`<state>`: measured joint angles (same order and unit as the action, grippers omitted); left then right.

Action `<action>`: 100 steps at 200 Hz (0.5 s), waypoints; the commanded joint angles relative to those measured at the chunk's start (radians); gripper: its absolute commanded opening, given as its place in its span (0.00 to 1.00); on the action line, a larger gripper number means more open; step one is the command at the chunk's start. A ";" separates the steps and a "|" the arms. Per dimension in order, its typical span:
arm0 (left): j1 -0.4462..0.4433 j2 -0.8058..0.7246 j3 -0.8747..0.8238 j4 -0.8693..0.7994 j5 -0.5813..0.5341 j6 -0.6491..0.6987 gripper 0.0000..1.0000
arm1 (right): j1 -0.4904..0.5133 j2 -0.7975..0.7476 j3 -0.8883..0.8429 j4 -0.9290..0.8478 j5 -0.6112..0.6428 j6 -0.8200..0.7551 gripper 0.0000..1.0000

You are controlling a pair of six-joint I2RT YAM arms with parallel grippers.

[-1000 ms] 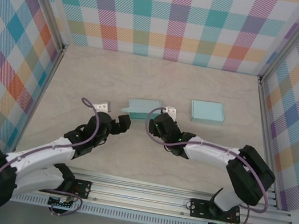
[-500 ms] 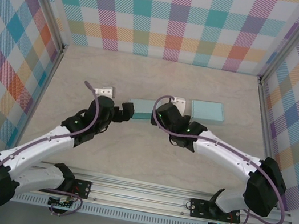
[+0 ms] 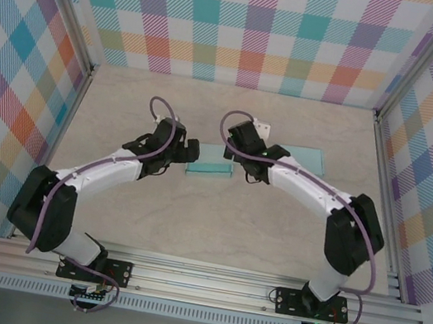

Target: Fold the paper box

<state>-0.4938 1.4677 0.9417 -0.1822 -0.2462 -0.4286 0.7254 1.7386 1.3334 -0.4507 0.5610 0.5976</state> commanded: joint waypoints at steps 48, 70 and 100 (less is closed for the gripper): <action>0.015 0.109 0.018 0.023 0.051 -0.005 1.00 | -0.033 0.137 0.051 -0.028 -0.164 -0.020 1.00; 0.015 0.118 -0.017 0.050 0.064 -0.018 0.96 | -0.036 0.144 0.013 -0.007 -0.185 -0.015 1.00; 0.015 0.138 -0.059 0.075 0.074 -0.030 0.90 | -0.036 0.152 -0.040 0.038 -0.228 -0.007 1.00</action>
<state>-0.4881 1.5841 0.9226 -0.1436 -0.1917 -0.4427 0.6933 1.8740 1.3384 -0.4412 0.3889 0.5873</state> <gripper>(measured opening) 0.924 0.997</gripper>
